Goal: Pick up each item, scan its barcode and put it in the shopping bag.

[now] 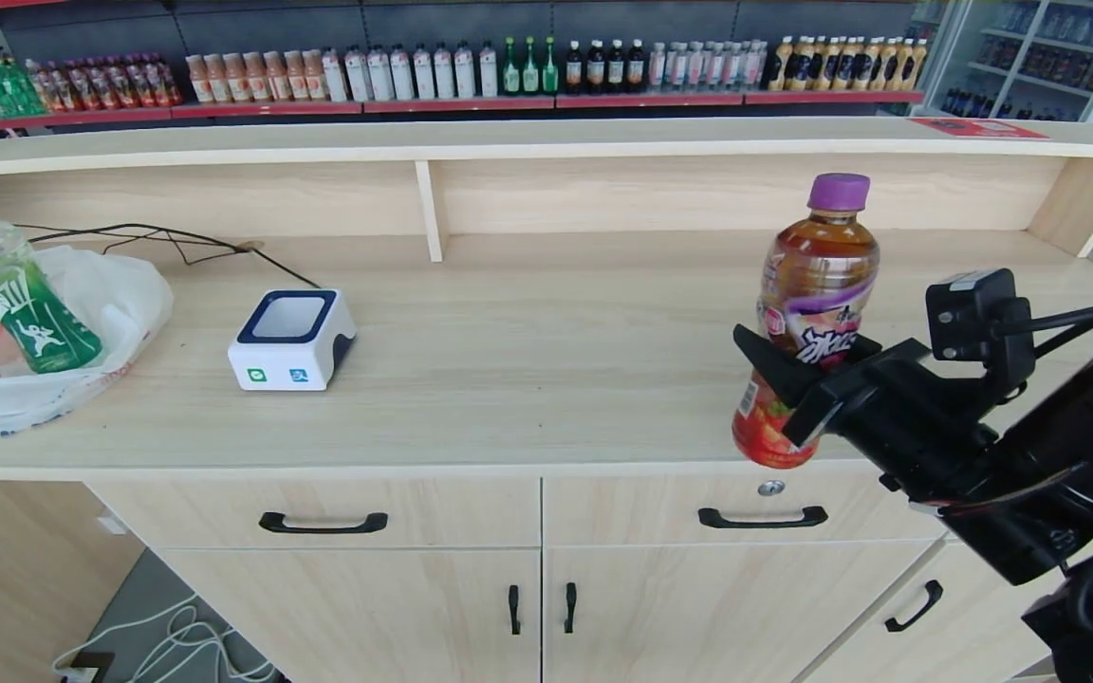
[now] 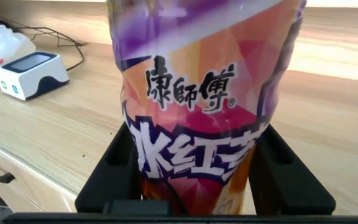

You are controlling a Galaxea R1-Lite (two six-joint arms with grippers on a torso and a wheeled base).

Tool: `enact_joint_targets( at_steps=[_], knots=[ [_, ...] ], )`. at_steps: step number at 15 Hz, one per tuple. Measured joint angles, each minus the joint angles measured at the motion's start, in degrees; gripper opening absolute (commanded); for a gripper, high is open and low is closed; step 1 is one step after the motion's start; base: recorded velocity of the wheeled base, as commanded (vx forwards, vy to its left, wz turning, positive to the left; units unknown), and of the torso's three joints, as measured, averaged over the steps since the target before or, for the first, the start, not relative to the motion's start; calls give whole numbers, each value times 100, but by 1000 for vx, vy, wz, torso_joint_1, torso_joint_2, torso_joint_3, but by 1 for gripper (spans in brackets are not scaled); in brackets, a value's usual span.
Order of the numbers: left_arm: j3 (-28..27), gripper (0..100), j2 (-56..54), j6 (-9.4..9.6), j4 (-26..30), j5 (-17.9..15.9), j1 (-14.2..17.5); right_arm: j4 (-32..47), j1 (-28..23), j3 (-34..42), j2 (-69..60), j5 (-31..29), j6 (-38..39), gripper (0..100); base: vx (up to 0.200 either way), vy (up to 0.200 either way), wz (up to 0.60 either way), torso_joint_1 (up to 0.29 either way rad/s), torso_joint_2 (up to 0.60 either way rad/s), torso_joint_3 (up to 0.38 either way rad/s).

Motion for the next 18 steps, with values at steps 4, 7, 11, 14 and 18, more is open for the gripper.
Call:
enact_joint_targets(
  at_steps=[4,7,11,14,18],
  knots=[
    [0,100,0,2,0,0,0,5,-13,146,-38,16,27,0,0,0,0,0,0,0],
    [0,100,0,-4,0,0,0,2,-26,138,-44,16,95,0,0,200,0,4,-1,-1],
    [0,100,0,-13,-2,-2,5,-11,-26,28,20,16,128,0,0,200,0,0,1,5],
    [0,100,0,-17,0,0,0,5,-11,-60,94,52,172,0,0,200,0,9,1,-2],
    [0,100,0,-24,0,0,0,6,-11,-127,127,46,163,0,0,200,0,-2,2,4]
  ],
)
